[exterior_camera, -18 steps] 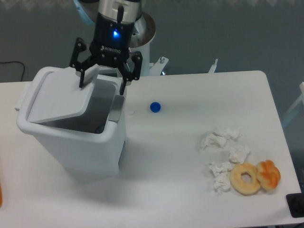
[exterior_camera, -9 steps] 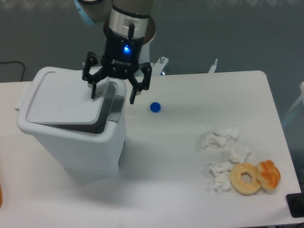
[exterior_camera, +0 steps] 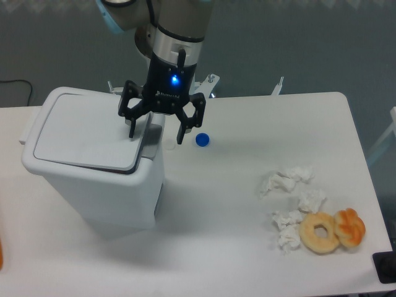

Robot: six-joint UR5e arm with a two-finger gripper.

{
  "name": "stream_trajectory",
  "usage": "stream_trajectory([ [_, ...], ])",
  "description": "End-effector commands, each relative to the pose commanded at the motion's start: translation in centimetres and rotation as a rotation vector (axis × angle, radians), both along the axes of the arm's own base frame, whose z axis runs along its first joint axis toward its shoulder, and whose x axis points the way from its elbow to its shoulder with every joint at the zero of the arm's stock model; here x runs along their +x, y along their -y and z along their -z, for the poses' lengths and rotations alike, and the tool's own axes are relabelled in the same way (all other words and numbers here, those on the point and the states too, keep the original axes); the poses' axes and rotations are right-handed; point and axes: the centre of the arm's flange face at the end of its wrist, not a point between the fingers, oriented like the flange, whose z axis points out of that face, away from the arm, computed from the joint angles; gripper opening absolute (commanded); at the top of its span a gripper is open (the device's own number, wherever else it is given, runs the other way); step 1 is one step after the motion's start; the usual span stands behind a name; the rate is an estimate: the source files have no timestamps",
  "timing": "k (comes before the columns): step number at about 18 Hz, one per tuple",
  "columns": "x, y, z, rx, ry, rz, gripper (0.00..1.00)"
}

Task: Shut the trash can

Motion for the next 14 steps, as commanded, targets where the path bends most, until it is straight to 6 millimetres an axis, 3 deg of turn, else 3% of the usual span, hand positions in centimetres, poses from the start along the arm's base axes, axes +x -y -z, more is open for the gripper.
stream_trajectory([
  [14, -0.2, -0.2, 1.4, -0.016, 0.012, 0.013, 1.00],
])
